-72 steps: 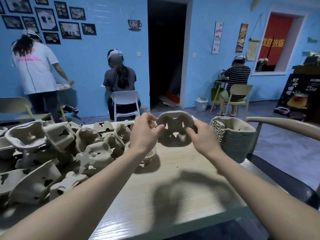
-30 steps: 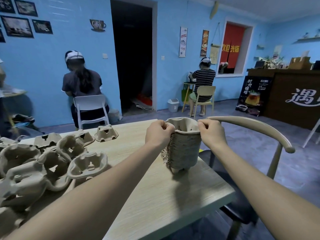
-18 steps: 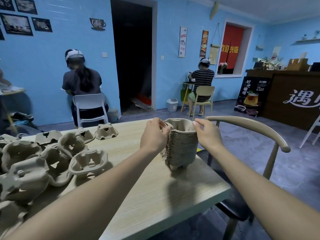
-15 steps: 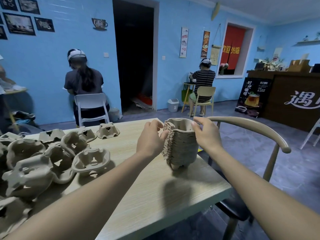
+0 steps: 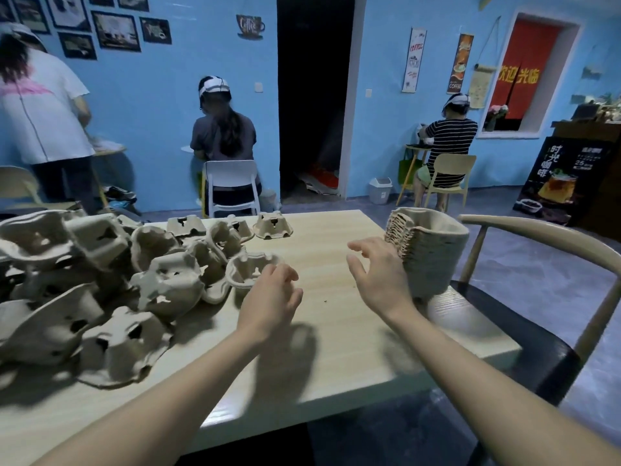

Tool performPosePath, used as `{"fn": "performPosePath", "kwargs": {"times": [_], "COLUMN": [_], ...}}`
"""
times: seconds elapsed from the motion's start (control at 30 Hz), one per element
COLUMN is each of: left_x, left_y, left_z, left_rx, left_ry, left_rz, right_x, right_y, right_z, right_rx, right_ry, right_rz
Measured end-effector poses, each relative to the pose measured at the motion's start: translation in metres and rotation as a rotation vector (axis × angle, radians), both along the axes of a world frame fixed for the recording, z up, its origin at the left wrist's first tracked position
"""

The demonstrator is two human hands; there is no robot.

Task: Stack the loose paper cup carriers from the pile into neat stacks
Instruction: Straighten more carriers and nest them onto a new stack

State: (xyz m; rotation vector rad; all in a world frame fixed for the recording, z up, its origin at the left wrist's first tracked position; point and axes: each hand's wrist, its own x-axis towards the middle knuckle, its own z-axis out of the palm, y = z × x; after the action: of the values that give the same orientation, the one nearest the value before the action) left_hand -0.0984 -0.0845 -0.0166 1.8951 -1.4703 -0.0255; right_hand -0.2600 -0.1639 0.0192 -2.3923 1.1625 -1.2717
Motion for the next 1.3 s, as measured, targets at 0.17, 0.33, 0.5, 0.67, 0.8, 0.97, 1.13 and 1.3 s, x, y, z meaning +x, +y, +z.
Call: {"fn": "performPosePath", "kwargs": {"times": [0.17,0.33,0.5,0.67,0.8,0.97,1.13,1.3], "left_x": [0.033,0.056,0.063,0.063,0.062,0.062,0.063,0.064], "left_y": [0.024,0.036,0.04,0.039,0.04,0.041,0.04,0.039], "left_z": [-0.022,-0.039,-0.051,-0.053,-0.054,-0.054,-0.056,-0.055], "left_rx": [0.014,0.004,-0.001,0.006,0.004,-0.008,-0.012,0.004], "left_ry": [-0.042,-0.027,-0.019,-0.045,-0.088,-0.071,-0.072,-0.075], "left_rz": [0.043,0.075,0.094,0.093,0.085,0.08,0.085,0.099], "right_x": [0.042,0.078,0.099,0.115,0.131,0.144,0.124,0.099], "right_y": [0.012,0.02,0.017,0.005,0.0,-0.004,-0.01,-0.015], "right_z": [-0.03,-0.052,-0.063,-0.065,-0.06,-0.057,-0.052,-0.045], "right_rx": [0.111,0.202,0.313,0.49,0.647,0.75,0.731,0.663], "right_ry": [0.04,0.047,-0.024,-0.125,-0.207,-0.271,-0.27,-0.247], "right_rz": [0.077,0.102,0.078,-0.008,-0.058,-0.08,-0.131,-0.169]}}
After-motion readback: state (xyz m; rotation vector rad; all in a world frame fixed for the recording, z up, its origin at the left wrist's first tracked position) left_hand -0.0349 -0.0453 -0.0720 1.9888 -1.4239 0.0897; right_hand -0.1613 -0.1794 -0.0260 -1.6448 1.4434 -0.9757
